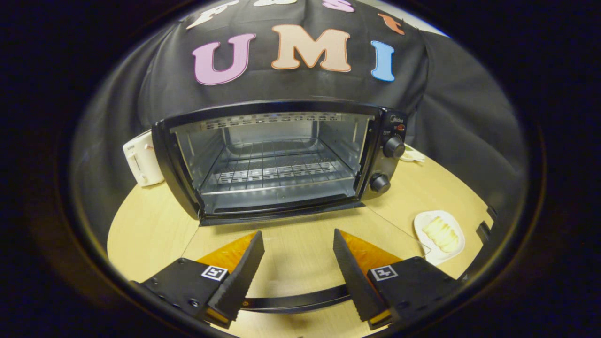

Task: Open the toaster oven, put the food inside, and close the toaster oven door.

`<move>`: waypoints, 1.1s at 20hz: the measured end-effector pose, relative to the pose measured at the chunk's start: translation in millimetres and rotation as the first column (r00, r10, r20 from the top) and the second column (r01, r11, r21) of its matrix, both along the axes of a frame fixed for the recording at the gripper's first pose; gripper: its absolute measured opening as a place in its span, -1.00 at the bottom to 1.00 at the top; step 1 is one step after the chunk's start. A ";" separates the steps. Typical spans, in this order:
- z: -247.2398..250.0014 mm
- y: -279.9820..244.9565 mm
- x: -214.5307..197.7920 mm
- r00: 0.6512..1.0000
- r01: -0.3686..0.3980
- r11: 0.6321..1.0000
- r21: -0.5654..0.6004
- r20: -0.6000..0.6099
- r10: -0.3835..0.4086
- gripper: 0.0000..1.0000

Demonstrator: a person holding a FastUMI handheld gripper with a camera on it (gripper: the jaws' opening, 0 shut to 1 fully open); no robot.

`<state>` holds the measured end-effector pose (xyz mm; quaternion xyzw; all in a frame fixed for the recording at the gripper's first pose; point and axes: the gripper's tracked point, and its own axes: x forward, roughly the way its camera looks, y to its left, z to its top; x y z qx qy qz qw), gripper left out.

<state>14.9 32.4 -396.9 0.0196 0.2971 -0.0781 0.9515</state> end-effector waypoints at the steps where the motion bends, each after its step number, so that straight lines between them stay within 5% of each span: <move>1: -4.1 0.1 -1.0 1.000 0.002 1.000 0.010 -0.014 -0.002 0.89; 22: 13.5 -17.4 -11.1 0.999 0.038 0.998 0.056 0.004 -0.038 0.90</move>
